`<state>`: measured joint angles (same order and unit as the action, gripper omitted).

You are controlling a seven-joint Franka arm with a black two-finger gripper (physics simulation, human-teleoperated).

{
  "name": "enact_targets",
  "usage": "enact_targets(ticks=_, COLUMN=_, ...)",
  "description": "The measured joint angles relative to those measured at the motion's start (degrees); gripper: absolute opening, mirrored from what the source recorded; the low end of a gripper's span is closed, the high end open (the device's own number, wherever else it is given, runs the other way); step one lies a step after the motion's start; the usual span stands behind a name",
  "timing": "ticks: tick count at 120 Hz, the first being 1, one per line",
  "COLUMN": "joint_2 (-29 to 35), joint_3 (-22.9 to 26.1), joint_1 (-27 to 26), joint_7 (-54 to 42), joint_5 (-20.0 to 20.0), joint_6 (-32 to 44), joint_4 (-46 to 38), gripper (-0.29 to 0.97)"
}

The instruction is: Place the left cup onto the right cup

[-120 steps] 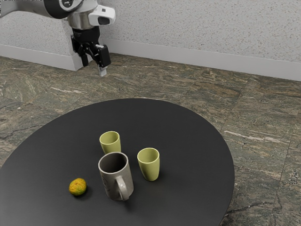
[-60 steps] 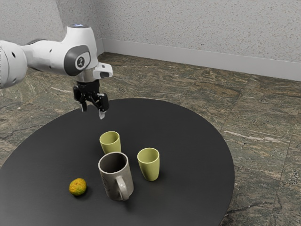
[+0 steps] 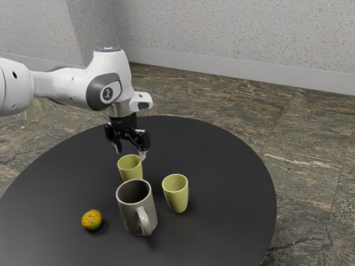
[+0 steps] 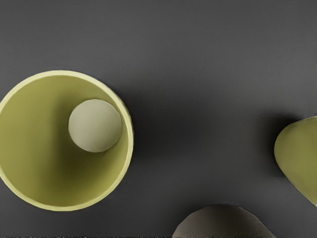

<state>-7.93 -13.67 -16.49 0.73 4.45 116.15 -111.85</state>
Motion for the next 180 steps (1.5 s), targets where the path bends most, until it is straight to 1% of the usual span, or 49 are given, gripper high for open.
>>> enact_targets(ticks=19, joint_2=-0.79, joint_3=0.47, joint_1=0.25, joint_7=3.83, joint_5=1.92, joint_6=0.93, joint_4=-0.75, gripper=0.66)
enact_targets(ticks=51, joint_2=-3.21, joint_3=0.41, joint_1=0.66, joint_7=8.14, joint_5=2.53, joint_6=3.22, joint_4=-1.33, gripper=0.66)
enact_targets(ticks=59, joint_2=-3.83, joint_3=0.41, joint_1=0.66, joint_7=8.91, joint_5=2.23, joint_6=3.69, joint_4=-1.03, gripper=0.66)
enact_targets(ticks=74, joint_2=-5.37, joint_3=0.40, joint_1=1.02, joint_7=9.96, joint_5=0.01, joint_6=4.99, joint_4=0.67, gripper=0.66)
enact_targets(ticks=88, joint_2=-7.13, joint_3=0.40, joint_1=1.51, joint_7=10.67, joint_5=-0.82, joint_6=6.35, joint_4=1.59, gripper=0.66)
enact_targets(ticks=122, joint_2=-11.14, joint_3=0.48, joint_1=1.72, joint_7=11.92, joint_5=-0.70, joint_6=9.65, joint_4=2.35, gripper=0.66)
enact_targets(ticks=168, joint_2=-13.11, joint_3=0.49, joint_1=1.29, joint_7=13.15, joint_5=-0.11, joint_6=12.83, joint_4=1.86, gripper=0.64)
enact_targets(ticks=175, joint_2=-13.13, joint_3=0.49, joint_1=1.28, joint_7=13.28, joint_5=-0.08, joint_6=13.43, joint_4=1.48, gripper=0.62)
enact_targets(ticks=180, joint_2=-13.11, joint_3=0.49, joint_1=1.28, joint_7=13.36, joint_5=-0.04, joint_6=13.79, joint_4=1.27, gripper=0.58)
